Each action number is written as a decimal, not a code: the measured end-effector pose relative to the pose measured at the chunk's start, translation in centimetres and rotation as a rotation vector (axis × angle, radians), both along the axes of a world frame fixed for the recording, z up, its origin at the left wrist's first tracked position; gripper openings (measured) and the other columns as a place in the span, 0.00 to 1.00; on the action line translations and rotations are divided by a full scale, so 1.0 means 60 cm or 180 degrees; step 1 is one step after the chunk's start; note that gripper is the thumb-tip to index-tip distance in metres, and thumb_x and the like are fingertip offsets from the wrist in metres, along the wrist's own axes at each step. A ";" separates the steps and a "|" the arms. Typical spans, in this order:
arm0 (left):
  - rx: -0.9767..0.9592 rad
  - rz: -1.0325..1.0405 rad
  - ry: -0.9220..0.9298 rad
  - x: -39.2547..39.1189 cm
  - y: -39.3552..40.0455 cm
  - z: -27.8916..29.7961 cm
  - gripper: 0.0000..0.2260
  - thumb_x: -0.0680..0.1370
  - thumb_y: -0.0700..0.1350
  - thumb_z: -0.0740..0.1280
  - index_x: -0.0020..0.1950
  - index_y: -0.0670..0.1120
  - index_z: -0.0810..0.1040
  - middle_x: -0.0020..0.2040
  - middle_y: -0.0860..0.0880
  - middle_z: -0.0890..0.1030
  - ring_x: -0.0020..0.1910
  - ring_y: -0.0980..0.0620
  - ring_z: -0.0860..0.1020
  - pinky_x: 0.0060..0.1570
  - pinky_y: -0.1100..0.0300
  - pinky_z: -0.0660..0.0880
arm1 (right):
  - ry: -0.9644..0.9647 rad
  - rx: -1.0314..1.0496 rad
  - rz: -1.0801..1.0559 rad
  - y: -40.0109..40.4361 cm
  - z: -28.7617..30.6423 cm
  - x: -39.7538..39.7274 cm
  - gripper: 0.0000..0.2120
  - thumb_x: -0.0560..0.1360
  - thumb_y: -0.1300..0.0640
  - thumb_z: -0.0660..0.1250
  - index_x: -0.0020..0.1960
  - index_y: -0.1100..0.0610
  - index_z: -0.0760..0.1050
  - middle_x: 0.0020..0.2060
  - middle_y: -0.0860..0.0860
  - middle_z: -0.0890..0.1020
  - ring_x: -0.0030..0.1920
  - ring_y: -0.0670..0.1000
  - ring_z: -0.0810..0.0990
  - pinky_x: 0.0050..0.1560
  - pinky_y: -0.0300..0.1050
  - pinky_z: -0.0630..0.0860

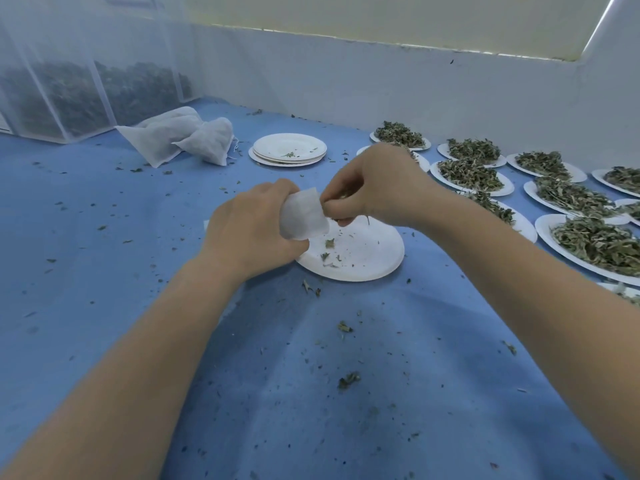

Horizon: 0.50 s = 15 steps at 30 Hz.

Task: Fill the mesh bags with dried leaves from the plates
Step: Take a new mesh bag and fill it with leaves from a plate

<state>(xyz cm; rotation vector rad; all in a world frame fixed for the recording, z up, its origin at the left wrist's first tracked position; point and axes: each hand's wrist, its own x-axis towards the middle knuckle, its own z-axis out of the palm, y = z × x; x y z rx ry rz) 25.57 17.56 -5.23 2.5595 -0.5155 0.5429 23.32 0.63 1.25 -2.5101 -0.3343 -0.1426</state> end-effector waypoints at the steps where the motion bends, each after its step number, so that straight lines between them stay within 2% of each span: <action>1: -0.0038 -0.0018 -0.0005 0.000 -0.002 0.000 0.20 0.66 0.52 0.71 0.55 0.53 0.72 0.43 0.55 0.73 0.41 0.51 0.70 0.39 0.59 0.64 | -0.0029 -0.0116 0.0088 0.007 0.001 0.002 0.05 0.66 0.61 0.71 0.37 0.53 0.83 0.25 0.44 0.81 0.28 0.40 0.72 0.28 0.31 0.69; 3: -0.0151 -0.0038 0.0013 -0.003 -0.008 0.000 0.17 0.65 0.53 0.71 0.50 0.54 0.71 0.40 0.57 0.72 0.41 0.51 0.71 0.38 0.59 0.64 | -0.0165 -0.0143 0.0216 0.018 0.004 0.006 0.05 0.66 0.61 0.70 0.39 0.55 0.84 0.30 0.50 0.82 0.29 0.40 0.68 0.27 0.30 0.64; 5: -0.0434 -0.0065 0.0087 -0.007 -0.011 0.001 0.15 0.65 0.54 0.71 0.46 0.53 0.70 0.38 0.57 0.73 0.40 0.52 0.72 0.37 0.58 0.66 | -0.0232 0.0038 0.0334 0.023 0.008 0.007 0.06 0.67 0.60 0.72 0.40 0.51 0.84 0.36 0.49 0.83 0.32 0.42 0.72 0.32 0.33 0.69; 8: -0.1081 -0.0149 0.0133 -0.009 -0.010 0.005 0.16 0.64 0.52 0.74 0.47 0.52 0.73 0.40 0.55 0.78 0.40 0.53 0.74 0.38 0.58 0.70 | 0.0029 0.0138 0.0586 0.020 0.018 0.004 0.07 0.69 0.56 0.72 0.44 0.45 0.83 0.39 0.47 0.84 0.37 0.46 0.79 0.40 0.39 0.75; 10: -0.1272 -0.0152 0.0187 -0.010 -0.009 0.007 0.17 0.64 0.51 0.75 0.49 0.54 0.75 0.42 0.55 0.79 0.42 0.54 0.76 0.40 0.59 0.72 | 0.0215 0.0052 0.0722 0.015 0.026 0.002 0.08 0.70 0.56 0.72 0.47 0.45 0.83 0.40 0.46 0.84 0.38 0.44 0.79 0.40 0.36 0.74; 13: -0.1475 -0.0137 0.0259 -0.011 -0.010 0.009 0.17 0.62 0.54 0.74 0.48 0.56 0.75 0.41 0.57 0.78 0.42 0.56 0.76 0.40 0.60 0.72 | 0.0331 0.0086 0.0830 0.012 0.040 -0.004 0.09 0.71 0.58 0.72 0.49 0.48 0.83 0.39 0.41 0.84 0.39 0.38 0.80 0.37 0.26 0.71; 15: -0.1545 -0.0085 0.0249 -0.013 -0.012 0.011 0.18 0.60 0.56 0.72 0.48 0.55 0.76 0.41 0.57 0.79 0.43 0.56 0.76 0.41 0.59 0.74 | 0.0229 0.0136 0.0777 0.012 0.045 -0.006 0.10 0.70 0.60 0.73 0.50 0.50 0.83 0.38 0.40 0.84 0.42 0.41 0.82 0.39 0.25 0.72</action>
